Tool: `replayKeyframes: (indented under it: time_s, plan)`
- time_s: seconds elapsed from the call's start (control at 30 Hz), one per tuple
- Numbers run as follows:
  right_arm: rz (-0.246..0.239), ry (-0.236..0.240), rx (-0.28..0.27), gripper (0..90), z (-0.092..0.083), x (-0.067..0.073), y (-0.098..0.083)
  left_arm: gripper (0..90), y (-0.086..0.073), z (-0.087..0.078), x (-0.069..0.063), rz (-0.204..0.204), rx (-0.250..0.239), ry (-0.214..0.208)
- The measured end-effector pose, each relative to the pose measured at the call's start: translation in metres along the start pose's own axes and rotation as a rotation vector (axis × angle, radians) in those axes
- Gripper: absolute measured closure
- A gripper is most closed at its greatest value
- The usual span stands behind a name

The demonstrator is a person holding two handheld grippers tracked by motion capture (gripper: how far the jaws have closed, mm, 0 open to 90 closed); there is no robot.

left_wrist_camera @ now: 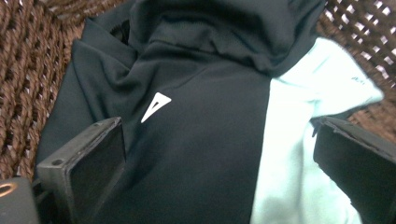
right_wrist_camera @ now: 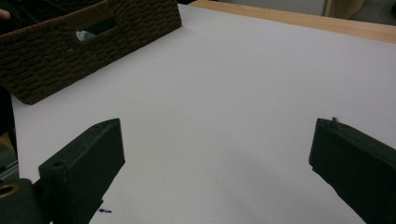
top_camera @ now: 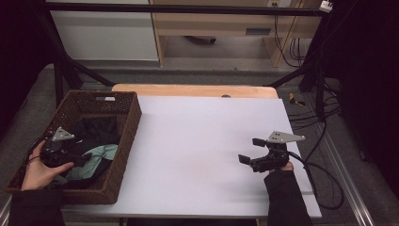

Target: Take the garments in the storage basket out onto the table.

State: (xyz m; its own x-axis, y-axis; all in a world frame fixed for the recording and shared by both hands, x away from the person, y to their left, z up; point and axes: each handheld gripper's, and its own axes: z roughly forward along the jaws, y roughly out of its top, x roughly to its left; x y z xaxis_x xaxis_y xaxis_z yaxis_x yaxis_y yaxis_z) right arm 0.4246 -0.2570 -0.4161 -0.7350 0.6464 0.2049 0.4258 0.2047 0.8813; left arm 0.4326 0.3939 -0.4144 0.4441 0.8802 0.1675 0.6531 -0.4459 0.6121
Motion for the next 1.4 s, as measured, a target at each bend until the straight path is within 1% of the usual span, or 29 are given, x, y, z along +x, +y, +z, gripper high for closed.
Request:
replayKeyframes:
  time_s: [0.13, 0.17, 0.23, 0.27, 0.33, 0.47, 0.53, 0.57, 0.63, 0.67, 0.73, 0.77, 0.8, 0.83, 0.87, 0.9, 1.03, 1.1, 1.17, 1.2, 1.27, 1.33, 1.4]
  plan:
    - [0.001, 0.000, -0.001, 3.7, 0.000, 0.000, 0.000, 2.2, -0.002, 0.005, -0.001, 0.002, 0.036, 0.002]
    - [0.001, -0.001, 0.000, 3.7, 0.000, 0.000, 0.000, 2.2, -0.003, 0.007, -0.001, 0.009, 0.046, 0.000]
    - [0.002, 0.000, 0.002, 3.7, 0.000, 0.000, 0.000, 2.4, -0.003, 0.008, -0.001, 0.010, 0.049, -0.005]
    - [0.002, 0.000, 0.002, 3.7, 0.000, 0.000, 0.000, 2.4, -0.003, 0.009, -0.001, 0.009, 0.056, -0.011]
    - [0.002, 0.000, 0.003, 3.7, 0.000, 0.000, 0.000, 3.7, -0.004, 0.011, 0.000, 0.010, 0.071, -0.012]
    - [0.003, 0.000, 0.003, 3.7, 0.000, 0.000, 0.000, 5.2, -0.004, 0.013, -0.001, 0.006, 0.077, -0.016]
    - [0.002, 0.000, 0.005, 3.7, 0.000, 0.000, 0.000, 7.3, -0.005, 0.014, -0.002, 0.000, 0.087, -0.018]
    - [0.001, 0.000, 0.006, 3.7, 0.001, 0.000, -0.001, 10.2, -0.005, 0.014, -0.003, -0.009, 0.097, -0.022]
    - [0.001, 0.000, 0.008, 3.7, 0.001, 0.000, -0.001, 11.2, -0.005, 0.015, -0.004, -0.007, 0.102, -0.023]
    - [0.002, 0.000, 0.009, 3.7, 0.001, 0.000, -0.001, 14.3, -0.005, 0.015, -0.004, -0.005, 0.109, -0.023]
    - [0.003, 0.000, 0.011, 3.8, 0.002, 0.000, -0.001, 17.4, -0.005, 0.015, -0.006, 0.001, 0.121, -0.023]
    - [0.003, 0.001, 0.010, 3.9, 0.002, -0.001, -0.001, 19.1, -0.005, 0.015, -0.006, -0.005, 0.126, -0.026]
    - [0.003, 0.001, 0.010, 3.9, 0.001, -0.001, -0.001, 20.9, -0.004, 0.014, -0.006, -0.011, 0.127, -0.024]
    - [0.003, 0.001, 0.010, 3.9, 0.001, -0.001, -0.001, 20.9, -0.004, 0.014, -0.005, -0.015, 0.127, -0.024]
    - [0.003, 0.000, 0.008, 3.9, 0.001, -0.001, -0.001, 23.9, -0.004, 0.013, -0.005, -0.023, 0.127, -0.026]
    - [0.005, 0.000, 0.007, 3.9, 0.001, -0.001, -0.001, 23.9, -0.004, 0.013, -0.004, -0.027, 0.127, -0.028]
    - [0.005, 0.000, 0.007, 3.9, 0.001, -0.001, -0.001, 31.6, -0.004, 0.010, -0.002, -0.055, 0.123, -0.036]
    - [0.007, 0.000, 0.008, 3.9, 0.001, -0.001, -0.001, 32.7, -0.004, 0.009, -0.002, -0.059, 0.122, -0.034]
    - [0.008, 0.000, 0.006, 3.9, 0.000, -0.001, -0.001, 36.2, -0.003, 0.008, -0.002, -0.061, 0.123, -0.032]
    - [0.008, 0.000, 0.006, 3.9, 0.000, -0.001, -0.001, 36.2, -0.003, 0.008, -0.002, -0.061, 0.123, -0.033]
    - [0.008, 0.000, 0.005, 3.9, 0.000, -0.002, -0.001, 40.3, -0.002, 0.006, -0.002, -0.055, 0.120, -0.031]
    - [0.008, -0.001, 0.006, 3.9, 0.001, -0.002, -0.001, 43.5, -0.001, 0.005, -0.002, -0.061, 0.116, -0.033]
    - [0.008, 0.000, 0.007, 3.9, 0.001, -0.002, -0.001, 44.8, -0.001, 0.003, -0.003, -0.059, 0.112, -0.031]
